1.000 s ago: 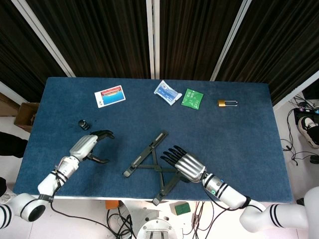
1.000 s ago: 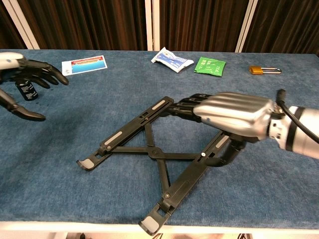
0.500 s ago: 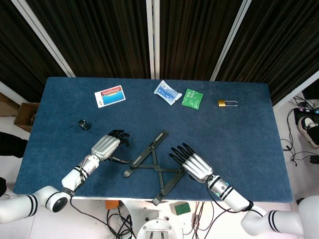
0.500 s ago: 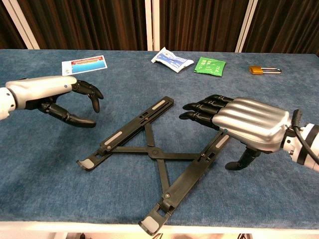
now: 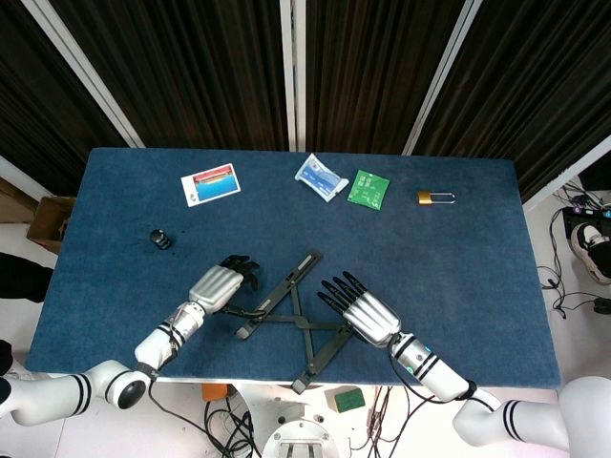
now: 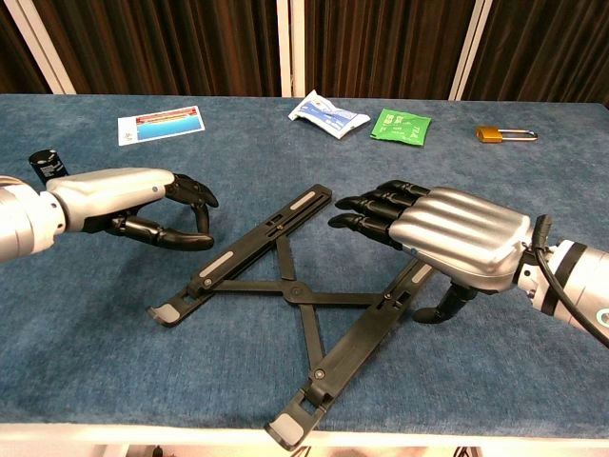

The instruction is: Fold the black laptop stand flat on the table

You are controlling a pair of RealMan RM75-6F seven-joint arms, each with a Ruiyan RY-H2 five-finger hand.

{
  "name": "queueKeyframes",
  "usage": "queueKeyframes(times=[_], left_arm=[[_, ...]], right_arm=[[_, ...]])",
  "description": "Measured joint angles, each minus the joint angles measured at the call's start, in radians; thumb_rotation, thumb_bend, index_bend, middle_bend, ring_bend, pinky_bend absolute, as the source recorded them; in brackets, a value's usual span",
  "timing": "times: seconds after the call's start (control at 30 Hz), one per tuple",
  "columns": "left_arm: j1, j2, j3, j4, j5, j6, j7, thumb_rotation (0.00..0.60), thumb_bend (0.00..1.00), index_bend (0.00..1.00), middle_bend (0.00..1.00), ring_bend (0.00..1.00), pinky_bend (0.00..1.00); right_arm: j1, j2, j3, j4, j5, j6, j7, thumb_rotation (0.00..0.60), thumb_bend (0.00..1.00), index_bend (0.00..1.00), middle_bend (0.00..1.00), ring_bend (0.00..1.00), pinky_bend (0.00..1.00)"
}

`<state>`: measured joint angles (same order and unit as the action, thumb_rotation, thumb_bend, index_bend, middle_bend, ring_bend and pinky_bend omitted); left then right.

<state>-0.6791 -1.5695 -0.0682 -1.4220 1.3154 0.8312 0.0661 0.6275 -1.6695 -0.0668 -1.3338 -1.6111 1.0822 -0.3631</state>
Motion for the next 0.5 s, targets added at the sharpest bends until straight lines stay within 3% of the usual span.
queueKeyframes(times=[0.5], left_arm=[[-0.013,-0.069,0.012,0.052,-0.014,0.002,0.059,0.124,0.00,0.40,0.12,0.04,0.08]], right_arm=[[-0.003,-0.063,0.029,0.090,-0.033,0.034,0.062,0.600,0.08,0.00,0.00,0.00,0.00]])
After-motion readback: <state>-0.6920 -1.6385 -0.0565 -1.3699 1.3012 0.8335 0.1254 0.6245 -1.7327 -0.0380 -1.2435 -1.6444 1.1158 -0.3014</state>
